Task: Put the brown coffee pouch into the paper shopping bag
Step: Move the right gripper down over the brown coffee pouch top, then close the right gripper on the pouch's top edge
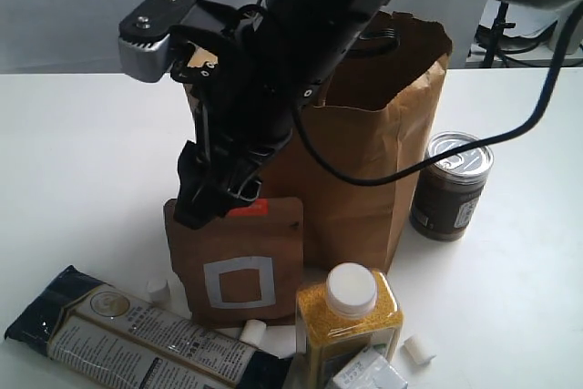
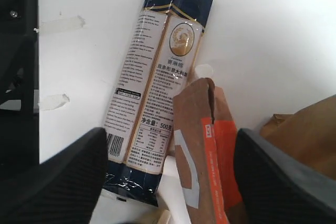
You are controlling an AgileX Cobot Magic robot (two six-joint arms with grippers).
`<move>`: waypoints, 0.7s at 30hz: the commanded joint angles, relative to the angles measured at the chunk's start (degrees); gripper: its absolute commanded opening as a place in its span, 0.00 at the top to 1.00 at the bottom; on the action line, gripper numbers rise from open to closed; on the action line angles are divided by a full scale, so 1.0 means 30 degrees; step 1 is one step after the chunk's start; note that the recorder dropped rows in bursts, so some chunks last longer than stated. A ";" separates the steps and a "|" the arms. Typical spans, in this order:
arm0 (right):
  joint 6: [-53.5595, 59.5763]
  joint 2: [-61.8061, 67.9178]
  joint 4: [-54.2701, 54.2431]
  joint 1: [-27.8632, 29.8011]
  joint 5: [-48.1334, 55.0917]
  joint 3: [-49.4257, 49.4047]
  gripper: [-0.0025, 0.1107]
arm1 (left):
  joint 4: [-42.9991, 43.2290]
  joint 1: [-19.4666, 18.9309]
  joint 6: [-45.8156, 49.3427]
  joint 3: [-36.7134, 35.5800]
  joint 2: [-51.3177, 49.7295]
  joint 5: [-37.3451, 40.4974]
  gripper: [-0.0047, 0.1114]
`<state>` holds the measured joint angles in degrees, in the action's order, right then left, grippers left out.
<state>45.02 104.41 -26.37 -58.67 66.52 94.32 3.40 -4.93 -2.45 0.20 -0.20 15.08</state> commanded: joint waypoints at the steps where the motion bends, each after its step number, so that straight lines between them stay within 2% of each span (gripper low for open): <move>1: -0.0009 -0.0922 0.0150 -0.0061 -0.0218 0.0149 0.43 | 0.0087 -0.0071 -0.0053 -0.0068 0.0067 -0.0077 0.96; 11: -0.0009 -0.0371 0.2902 -0.1565 -0.0703 0.0149 0.43 | 0.0087 -0.0071 -0.0053 -0.0068 0.0067 -0.0077 0.96; 21: -0.0580 0.1607 0.4263 -0.1640 -0.1676 0.0149 0.43 | 0.0087 -0.0071 -0.0053 -0.0068 0.0067 -0.0077 0.96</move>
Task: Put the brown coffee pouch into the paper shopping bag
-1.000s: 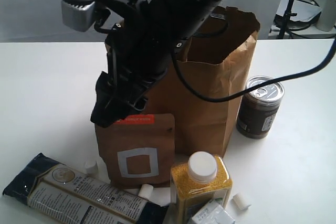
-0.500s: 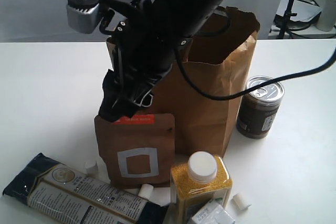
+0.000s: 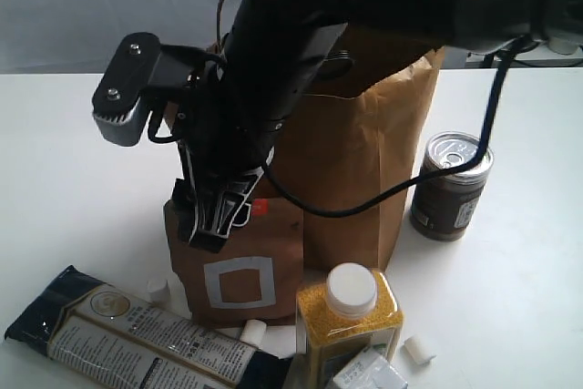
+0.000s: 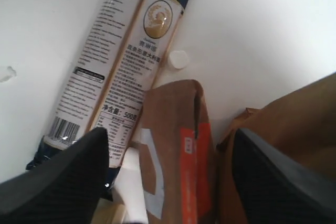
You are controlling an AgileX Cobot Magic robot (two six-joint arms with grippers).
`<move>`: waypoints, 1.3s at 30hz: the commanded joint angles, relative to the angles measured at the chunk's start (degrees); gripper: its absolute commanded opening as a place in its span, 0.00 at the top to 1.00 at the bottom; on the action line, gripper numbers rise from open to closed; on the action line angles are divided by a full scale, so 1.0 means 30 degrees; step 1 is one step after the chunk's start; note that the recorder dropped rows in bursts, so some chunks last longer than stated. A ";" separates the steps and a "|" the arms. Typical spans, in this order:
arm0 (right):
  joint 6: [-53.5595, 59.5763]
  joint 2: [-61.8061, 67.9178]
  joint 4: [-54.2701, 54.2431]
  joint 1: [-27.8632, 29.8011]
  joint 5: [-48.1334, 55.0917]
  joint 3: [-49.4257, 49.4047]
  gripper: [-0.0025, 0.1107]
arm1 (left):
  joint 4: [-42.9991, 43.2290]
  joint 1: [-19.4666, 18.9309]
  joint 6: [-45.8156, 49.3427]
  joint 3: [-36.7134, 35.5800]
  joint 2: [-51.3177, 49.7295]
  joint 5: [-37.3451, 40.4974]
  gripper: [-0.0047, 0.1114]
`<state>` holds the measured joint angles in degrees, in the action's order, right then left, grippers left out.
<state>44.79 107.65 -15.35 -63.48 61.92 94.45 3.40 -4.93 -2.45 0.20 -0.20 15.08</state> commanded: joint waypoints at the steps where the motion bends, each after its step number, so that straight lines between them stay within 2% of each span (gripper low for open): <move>1: -0.0502 0.0691 0.0716 -0.0038 -0.0143 0.0106 0.43 | 0.0087 -0.0071 -0.0053 -0.0068 0.0067 -0.0077 0.96; 8: -0.0938 0.1428 0.0835 -0.0038 -0.0069 0.0106 0.46 | 0.0087 -0.0071 -0.0053 -0.0068 0.0067 -0.0077 0.96; 11: -0.1148 0.1522 0.0868 -0.0038 -0.0028 0.0106 0.53 | 0.0087 -0.0071 -0.0053 -0.0068 0.0067 -0.0077 0.96; 20: -0.1577 0.1522 0.1777 -0.0038 0.0165 0.0106 0.97 | 0.0087 -0.0071 -0.0053 -0.0068 0.0067 -0.0077 0.96; 27: -0.1620 0.0897 0.1989 -0.0038 0.0255 0.0106 0.98 | 0.0087 -0.0071 -0.0053 -0.0068 0.0067 -0.0077 0.96; 39: -0.1654 -0.3560 0.1955 -0.0038 -0.1014 0.0106 0.98 | 0.0087 -0.0071 -0.0053 -0.0068 0.0067 -0.0077 0.96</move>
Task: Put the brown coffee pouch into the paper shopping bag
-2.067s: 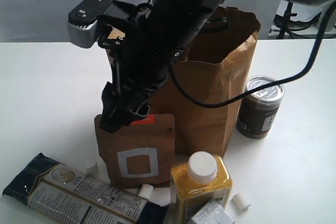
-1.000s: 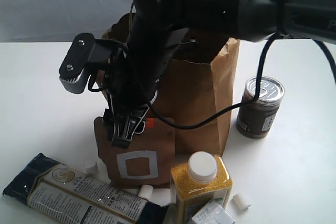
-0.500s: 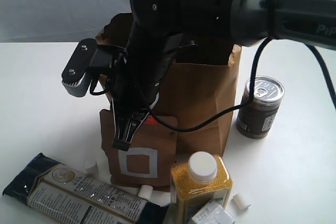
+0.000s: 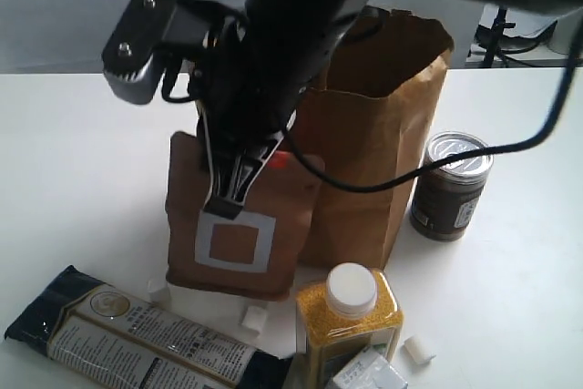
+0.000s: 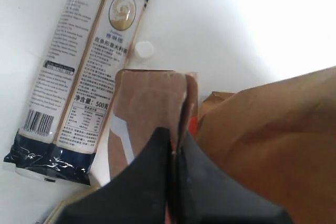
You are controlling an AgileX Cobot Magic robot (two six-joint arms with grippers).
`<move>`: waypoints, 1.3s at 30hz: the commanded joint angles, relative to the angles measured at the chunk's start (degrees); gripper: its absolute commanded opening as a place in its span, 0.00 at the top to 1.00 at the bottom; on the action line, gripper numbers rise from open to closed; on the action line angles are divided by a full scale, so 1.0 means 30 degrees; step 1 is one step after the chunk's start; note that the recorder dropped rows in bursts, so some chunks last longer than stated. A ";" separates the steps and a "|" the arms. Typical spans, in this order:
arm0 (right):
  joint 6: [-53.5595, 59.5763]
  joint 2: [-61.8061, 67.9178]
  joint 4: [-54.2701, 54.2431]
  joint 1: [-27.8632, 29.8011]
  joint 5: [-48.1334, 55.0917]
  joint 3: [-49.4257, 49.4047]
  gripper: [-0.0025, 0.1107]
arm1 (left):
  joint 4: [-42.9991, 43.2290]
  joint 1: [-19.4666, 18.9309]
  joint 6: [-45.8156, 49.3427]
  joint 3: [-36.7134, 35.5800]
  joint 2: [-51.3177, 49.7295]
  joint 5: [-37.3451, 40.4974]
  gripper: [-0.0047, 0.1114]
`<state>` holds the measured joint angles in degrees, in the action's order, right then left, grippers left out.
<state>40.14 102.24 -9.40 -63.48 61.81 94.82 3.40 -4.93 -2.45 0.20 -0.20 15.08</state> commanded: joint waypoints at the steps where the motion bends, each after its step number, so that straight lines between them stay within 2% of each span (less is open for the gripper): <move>1: -0.0105 -0.2294 -0.0066 -0.0038 -0.1133 -0.0020 0.98 | 0.0087 -0.0071 -0.0053 -0.0068 0.0067 -0.0077 0.96; 5: -0.0105 -0.3806 -0.0066 -0.0038 -0.1997 -0.0020 0.98 | 0.0087 -0.0071 -0.0053 -0.0068 0.0067 -0.0077 0.96; 11: -0.0482 -0.7348 -0.0401 -0.0038 -0.7606 -0.0020 0.98 | 0.0087 -0.0071 -0.0053 -0.0068 0.0067 -0.0077 0.96; 15: -0.1148 -0.7272 0.1336 0.0005 -0.5616 -0.0020 0.98 | 0.0087 -0.0071 -0.0053 -0.0068 0.0067 -0.0077 0.96; 26: -0.0879 -0.3269 0.1532 0.0005 -0.5751 -0.0020 0.98 | 0.0087 -0.0071 -0.0053 -0.0068 0.0067 -0.0077 0.96; 39: -0.0879 -0.0492 0.1261 0.0005 -0.5903 -0.0020 0.98 | 0.0087 -0.0071 -0.0053 -0.0068 0.0067 -0.0077 0.96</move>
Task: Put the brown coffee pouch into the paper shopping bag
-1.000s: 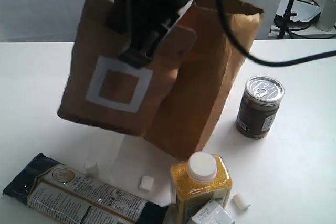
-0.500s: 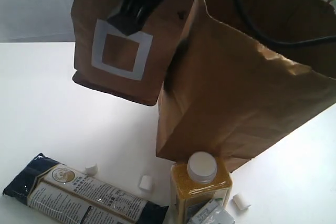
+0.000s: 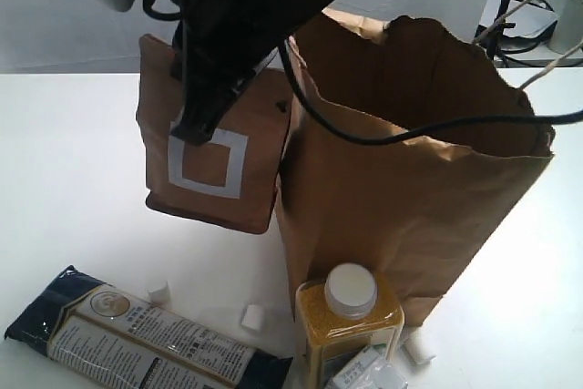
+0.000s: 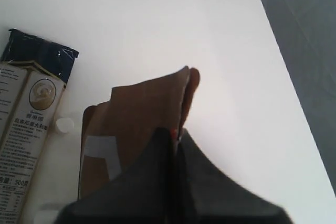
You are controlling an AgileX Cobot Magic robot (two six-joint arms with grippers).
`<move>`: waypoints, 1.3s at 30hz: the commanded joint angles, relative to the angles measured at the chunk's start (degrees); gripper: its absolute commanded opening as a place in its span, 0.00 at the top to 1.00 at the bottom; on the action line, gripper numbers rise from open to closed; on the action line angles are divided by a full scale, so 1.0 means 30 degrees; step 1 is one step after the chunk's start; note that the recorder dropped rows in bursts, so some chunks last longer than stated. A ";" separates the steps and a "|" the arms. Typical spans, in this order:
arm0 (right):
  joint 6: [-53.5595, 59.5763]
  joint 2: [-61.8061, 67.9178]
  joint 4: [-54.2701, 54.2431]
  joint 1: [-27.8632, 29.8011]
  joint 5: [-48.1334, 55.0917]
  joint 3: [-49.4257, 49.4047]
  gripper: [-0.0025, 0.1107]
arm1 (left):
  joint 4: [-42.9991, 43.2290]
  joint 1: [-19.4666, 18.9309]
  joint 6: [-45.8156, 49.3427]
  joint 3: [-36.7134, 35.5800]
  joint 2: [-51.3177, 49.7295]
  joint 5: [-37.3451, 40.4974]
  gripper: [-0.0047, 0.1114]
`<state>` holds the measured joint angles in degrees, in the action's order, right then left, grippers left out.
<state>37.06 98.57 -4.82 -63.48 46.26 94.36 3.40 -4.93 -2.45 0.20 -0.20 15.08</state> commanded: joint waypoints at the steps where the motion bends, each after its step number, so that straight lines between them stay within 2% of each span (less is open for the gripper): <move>1: 0.0148 0.0958 -0.0465 0.0005 -0.0684 0.0133 0.98 | 0.0087 -0.0071 -0.0053 -0.0068 0.0067 -0.0077 0.96; 20: -0.0046 0.2611 -0.2383 0.0005 0.0504 0.0133 0.97 | 0.0087 -0.0071 -0.0053 -0.0068 0.0067 -0.0077 0.96; 23: -0.0046 0.2611 -0.2466 0.0005 0.0779 0.0133 0.86 | 0.0087 -0.0071 -0.0053 -0.0068 0.0067 -0.0077 0.96; 28: -0.0006 0.2564 -0.3323 0.0005 0.1241 0.0133 0.52 | 0.0087 -0.0071 -0.0053 -0.0068 0.0067 -0.0077 0.96; 30: -0.0006 0.2378 -0.3757 0.0005 0.1476 0.0133 0.46 | 0.0087 -0.0071 -0.0053 -0.0068 0.0067 -0.0077 0.96; 39: -0.0212 -0.0127 -0.3730 0.0005 0.1631 0.0133 0.45 | 0.0087 -0.0071 -0.0053 -0.0068 0.0067 -0.0077 0.96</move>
<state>36.73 101.72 -15.71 -63.48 51.39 94.36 3.40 -4.93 -2.45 0.20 -0.20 15.08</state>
